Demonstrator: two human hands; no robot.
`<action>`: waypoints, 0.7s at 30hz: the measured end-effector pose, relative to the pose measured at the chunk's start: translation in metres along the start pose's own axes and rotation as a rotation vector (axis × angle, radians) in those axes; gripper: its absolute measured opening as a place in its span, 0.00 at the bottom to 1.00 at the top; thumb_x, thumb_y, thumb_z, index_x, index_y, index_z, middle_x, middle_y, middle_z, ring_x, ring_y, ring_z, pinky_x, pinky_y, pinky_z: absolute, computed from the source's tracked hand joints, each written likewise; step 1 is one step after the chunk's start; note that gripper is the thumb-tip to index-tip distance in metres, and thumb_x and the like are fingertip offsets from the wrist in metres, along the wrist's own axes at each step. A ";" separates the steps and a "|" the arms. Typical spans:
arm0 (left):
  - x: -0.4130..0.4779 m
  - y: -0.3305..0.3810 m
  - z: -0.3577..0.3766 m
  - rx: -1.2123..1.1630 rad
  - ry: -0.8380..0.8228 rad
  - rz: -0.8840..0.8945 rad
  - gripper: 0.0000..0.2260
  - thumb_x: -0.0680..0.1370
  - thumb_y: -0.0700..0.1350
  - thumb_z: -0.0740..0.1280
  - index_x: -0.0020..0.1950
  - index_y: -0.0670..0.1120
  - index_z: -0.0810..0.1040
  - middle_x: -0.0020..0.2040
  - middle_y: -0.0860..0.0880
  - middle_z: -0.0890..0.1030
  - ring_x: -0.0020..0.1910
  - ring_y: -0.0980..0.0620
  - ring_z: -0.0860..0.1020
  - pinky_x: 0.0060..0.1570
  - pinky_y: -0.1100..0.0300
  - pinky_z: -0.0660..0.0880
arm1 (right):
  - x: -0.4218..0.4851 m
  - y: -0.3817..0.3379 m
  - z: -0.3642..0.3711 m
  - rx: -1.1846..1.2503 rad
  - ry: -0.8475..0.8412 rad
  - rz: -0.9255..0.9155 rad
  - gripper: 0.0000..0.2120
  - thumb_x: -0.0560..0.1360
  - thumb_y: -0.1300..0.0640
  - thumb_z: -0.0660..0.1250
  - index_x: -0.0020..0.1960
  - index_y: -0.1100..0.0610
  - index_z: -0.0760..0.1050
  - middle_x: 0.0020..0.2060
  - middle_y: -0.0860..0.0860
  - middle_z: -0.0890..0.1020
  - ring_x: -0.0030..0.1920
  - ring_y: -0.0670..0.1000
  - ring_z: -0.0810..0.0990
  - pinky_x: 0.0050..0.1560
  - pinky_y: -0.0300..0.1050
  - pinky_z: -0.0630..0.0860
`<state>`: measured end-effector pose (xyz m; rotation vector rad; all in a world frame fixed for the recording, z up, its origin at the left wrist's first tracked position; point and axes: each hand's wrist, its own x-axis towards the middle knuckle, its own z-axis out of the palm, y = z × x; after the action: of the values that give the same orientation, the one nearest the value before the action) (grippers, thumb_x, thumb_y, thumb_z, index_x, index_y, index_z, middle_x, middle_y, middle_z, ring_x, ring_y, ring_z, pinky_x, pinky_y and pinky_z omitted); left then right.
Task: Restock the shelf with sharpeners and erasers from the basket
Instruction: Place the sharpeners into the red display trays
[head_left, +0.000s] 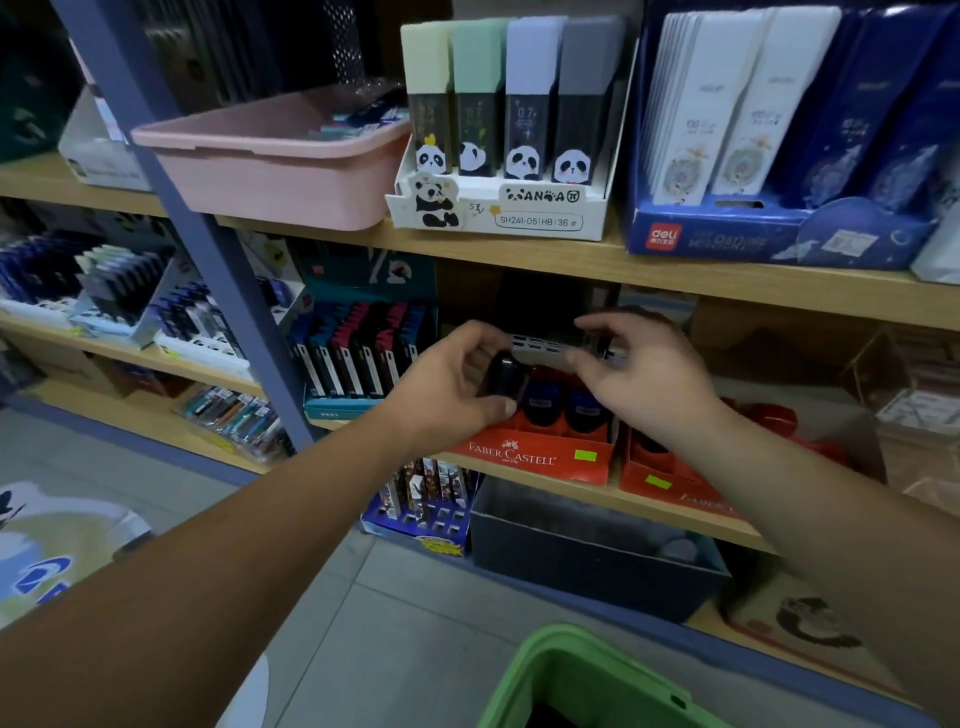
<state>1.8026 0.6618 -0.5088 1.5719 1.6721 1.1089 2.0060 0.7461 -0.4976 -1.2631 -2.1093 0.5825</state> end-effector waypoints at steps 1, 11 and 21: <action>0.001 -0.001 0.006 0.002 0.004 -0.005 0.17 0.76 0.40 0.77 0.60 0.51 0.76 0.49 0.51 0.79 0.41 0.58 0.82 0.41 0.66 0.80 | -0.002 0.009 -0.008 -0.105 -0.044 -0.032 0.25 0.76 0.41 0.74 0.71 0.45 0.76 0.65 0.48 0.79 0.64 0.51 0.77 0.66 0.51 0.76; 0.013 -0.006 0.065 0.125 -0.118 0.048 0.13 0.80 0.45 0.73 0.62 0.58 0.78 0.52 0.54 0.81 0.49 0.59 0.81 0.50 0.58 0.83 | -0.019 0.041 -0.021 -0.333 -0.294 -0.048 0.48 0.70 0.33 0.76 0.82 0.47 0.60 0.81 0.49 0.64 0.81 0.53 0.59 0.81 0.57 0.58; 0.019 -0.003 0.068 0.254 -0.171 0.081 0.10 0.80 0.45 0.73 0.60 0.55 0.82 0.58 0.56 0.79 0.54 0.59 0.80 0.56 0.60 0.80 | -0.017 0.060 -0.015 -0.436 -0.283 -0.141 0.48 0.70 0.26 0.69 0.83 0.45 0.58 0.82 0.46 0.61 0.82 0.51 0.57 0.81 0.54 0.51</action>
<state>1.8571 0.6929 -0.5415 1.8516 1.6978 0.7981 2.0600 0.7588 -0.5303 -1.3004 -2.6414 0.2549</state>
